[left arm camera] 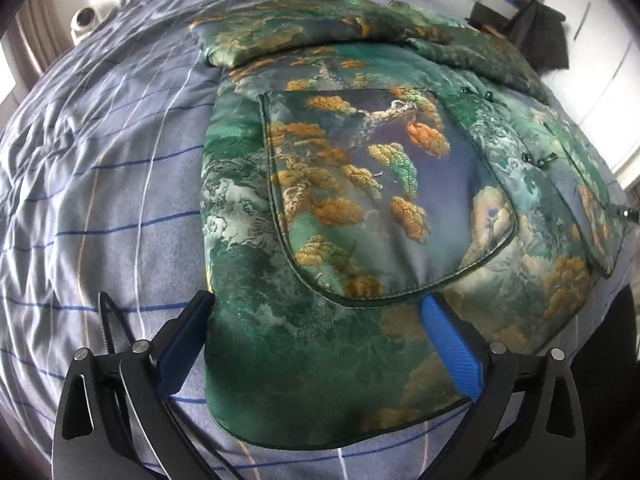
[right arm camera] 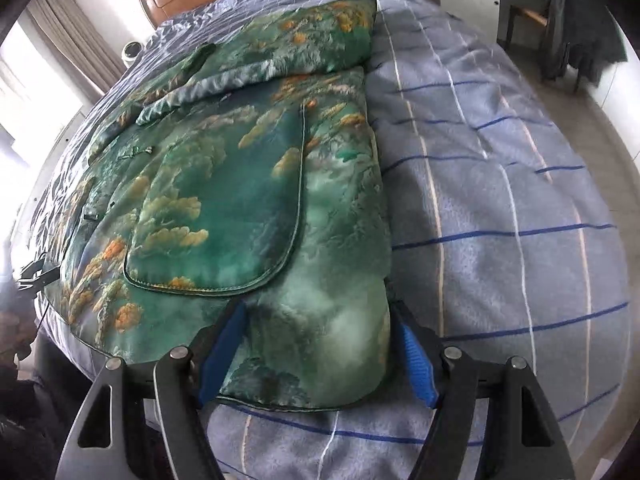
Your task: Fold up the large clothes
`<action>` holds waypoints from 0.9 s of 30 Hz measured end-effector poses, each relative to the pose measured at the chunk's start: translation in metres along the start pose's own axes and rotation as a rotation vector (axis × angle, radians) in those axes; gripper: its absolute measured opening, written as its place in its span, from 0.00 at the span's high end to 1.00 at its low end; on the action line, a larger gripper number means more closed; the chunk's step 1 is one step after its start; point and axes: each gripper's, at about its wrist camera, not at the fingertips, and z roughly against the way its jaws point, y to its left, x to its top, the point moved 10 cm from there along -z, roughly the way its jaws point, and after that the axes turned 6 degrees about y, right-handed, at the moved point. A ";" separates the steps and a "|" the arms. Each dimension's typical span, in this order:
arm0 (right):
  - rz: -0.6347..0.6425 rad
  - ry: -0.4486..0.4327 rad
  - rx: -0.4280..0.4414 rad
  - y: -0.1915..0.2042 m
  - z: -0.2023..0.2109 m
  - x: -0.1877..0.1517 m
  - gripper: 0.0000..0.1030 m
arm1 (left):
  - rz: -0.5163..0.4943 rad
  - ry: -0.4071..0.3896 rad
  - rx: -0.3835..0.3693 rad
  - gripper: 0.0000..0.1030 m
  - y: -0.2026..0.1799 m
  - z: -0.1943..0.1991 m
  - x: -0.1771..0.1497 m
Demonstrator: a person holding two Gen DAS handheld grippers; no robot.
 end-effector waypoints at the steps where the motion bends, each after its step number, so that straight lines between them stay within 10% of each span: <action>1: -0.012 0.006 0.021 0.000 -0.001 0.000 0.26 | 0.014 0.012 -0.009 0.02 0.002 0.000 -0.001; 4: -0.030 0.031 0.070 0.006 0.002 0.001 0.34 | 0.061 0.034 -0.043 0.14 0.004 0.001 -0.004; 7: -0.013 0.044 0.069 0.015 0.008 0.003 0.69 | 0.087 0.037 -0.077 0.45 0.010 0.009 -0.004; 11: -0.008 0.022 0.080 0.030 0.023 0.012 0.83 | 0.156 0.035 -0.134 0.82 0.018 0.020 -0.003; 27: 0.042 -0.088 0.133 0.066 0.068 0.038 0.85 | 0.216 -0.105 -0.221 0.88 0.021 0.081 0.007</action>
